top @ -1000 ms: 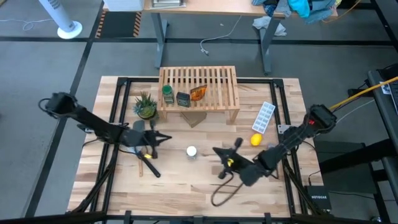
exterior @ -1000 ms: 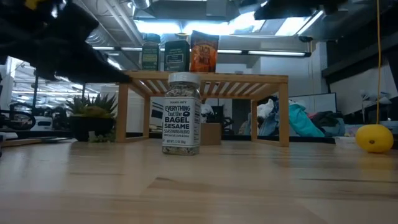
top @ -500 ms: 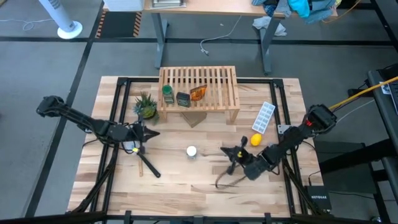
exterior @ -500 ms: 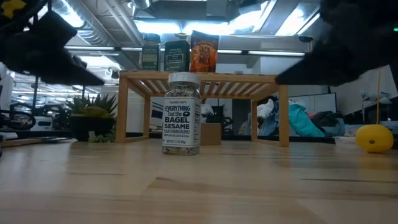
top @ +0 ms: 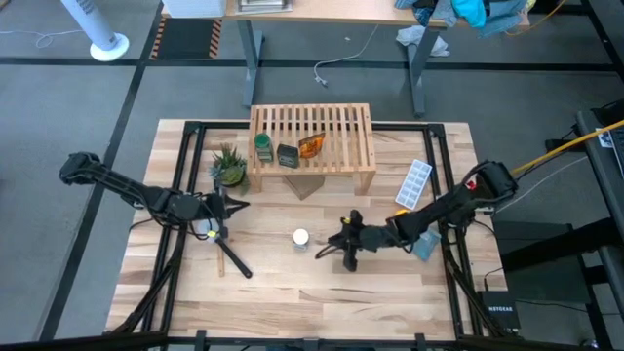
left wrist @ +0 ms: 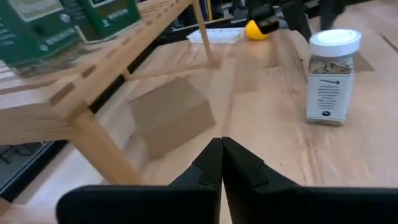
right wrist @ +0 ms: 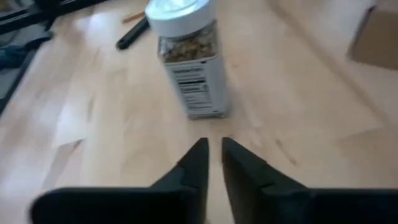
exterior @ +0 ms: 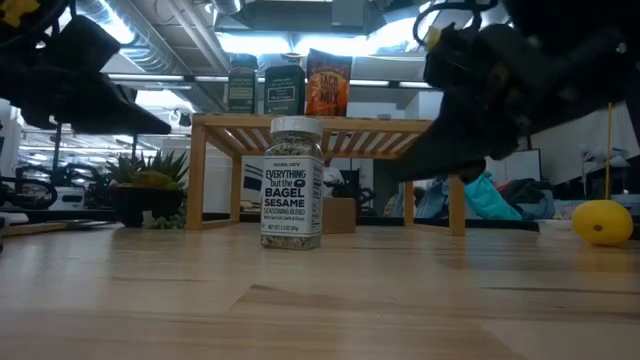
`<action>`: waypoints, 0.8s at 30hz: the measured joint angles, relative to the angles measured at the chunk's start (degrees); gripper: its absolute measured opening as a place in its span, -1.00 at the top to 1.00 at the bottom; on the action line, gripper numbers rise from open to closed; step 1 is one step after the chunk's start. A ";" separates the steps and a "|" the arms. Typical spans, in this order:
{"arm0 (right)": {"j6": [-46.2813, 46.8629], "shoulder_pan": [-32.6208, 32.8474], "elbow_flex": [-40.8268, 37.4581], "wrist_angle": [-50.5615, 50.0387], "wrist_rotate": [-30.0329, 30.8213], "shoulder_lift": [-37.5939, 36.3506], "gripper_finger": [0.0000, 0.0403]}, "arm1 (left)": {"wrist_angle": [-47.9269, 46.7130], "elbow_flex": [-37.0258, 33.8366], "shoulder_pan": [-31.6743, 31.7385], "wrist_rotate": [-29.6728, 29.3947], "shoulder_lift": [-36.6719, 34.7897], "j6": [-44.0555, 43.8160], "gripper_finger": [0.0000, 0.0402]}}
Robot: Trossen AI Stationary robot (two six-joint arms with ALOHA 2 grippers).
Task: Shelf spices
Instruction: Put the white seasoning bottle on the shelf
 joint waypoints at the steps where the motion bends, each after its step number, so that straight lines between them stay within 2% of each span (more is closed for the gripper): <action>1: 0.03 -0.49 0.00 0.09 -1.58 0.05 0.66 | -0.53 0.00 0.00 -0.21 -0.67 0.15 0.99; 5: 1.57 -1.15 0.00 0.16 -4.84 0.05 0.36 | -2.15 0.00 0.00 -0.21 -2.37 -0.25 0.99; 13: 6.05 -0.94 0.04 3.60 -4.21 0.35 -0.14 | -4.15 0.04 -0.02 -0.20 -3.53 -1.32 0.99; 18: 6.12 -0.94 3.07 4.90 -2.22 4.30 -0.28 | -4.19 0.04 -0.02 -0.20 -3.52 -1.87 0.99; 24: 2.02 -0.94 9.92 4.06 -2.71 12.91 -0.28 | -5.69 0.07 -0.02 -0.21 -3.48 -3.49 0.99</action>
